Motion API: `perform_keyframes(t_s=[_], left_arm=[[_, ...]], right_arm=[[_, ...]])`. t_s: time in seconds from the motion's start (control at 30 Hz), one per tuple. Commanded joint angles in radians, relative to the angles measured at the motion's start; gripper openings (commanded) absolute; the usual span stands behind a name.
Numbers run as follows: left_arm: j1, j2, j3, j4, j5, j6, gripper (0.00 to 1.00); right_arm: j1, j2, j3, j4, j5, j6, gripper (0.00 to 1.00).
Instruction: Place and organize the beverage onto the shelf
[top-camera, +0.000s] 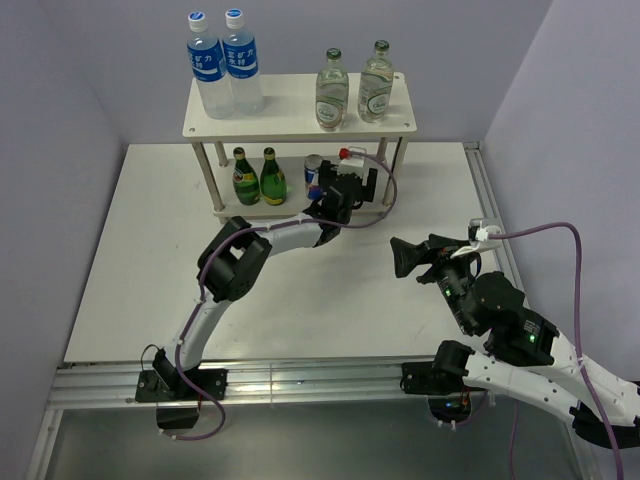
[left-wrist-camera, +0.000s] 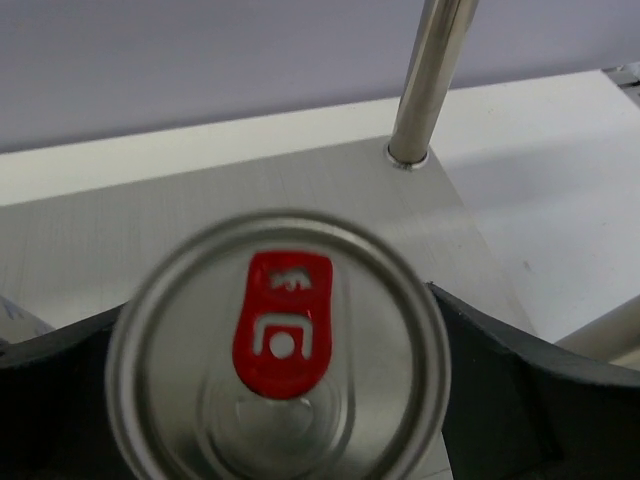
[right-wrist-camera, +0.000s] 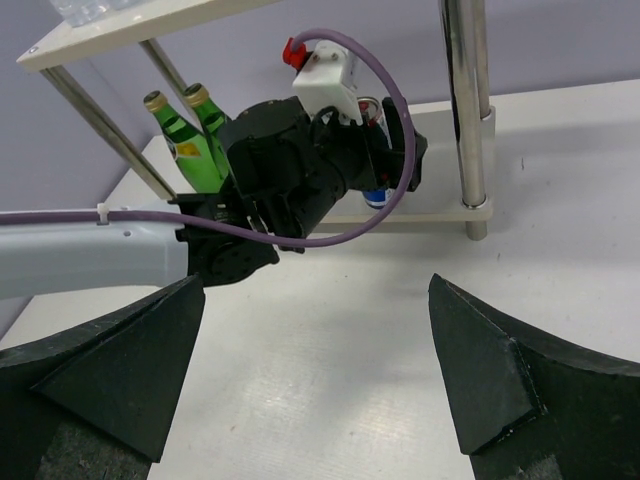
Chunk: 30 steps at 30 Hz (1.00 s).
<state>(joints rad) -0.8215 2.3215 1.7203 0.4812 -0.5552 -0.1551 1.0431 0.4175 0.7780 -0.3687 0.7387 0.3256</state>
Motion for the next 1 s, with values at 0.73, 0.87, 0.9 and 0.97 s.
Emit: perform_keyframes(t_s=[0.73,0.87,0.9,0.97], left_arm=[[-0.205,-0.519,-0.592,-0.191,-0.164,-0.297,0.99],[-0.286,-0.698,-0.570,-0.697,-0.204,-0.419,0.98],[-0.327,-0.767,-0.542,-0.814,-0.233,-0.425,0.98],[-0.372,-0.864,-0.429,-1.105,-0.306,-0.454,0.98]], right_arm=[[0.012,0.047,0.013,0.002,0.001,0.009,1.00],[0.014,0.183,0.107,-0.071,-0.048,0.039,1.00],[0.014,0.199,0.165,-0.103,-0.058,0.044,1.00],[0.014,0.216,0.257,-0.130,-0.114,0.030,1.00]])
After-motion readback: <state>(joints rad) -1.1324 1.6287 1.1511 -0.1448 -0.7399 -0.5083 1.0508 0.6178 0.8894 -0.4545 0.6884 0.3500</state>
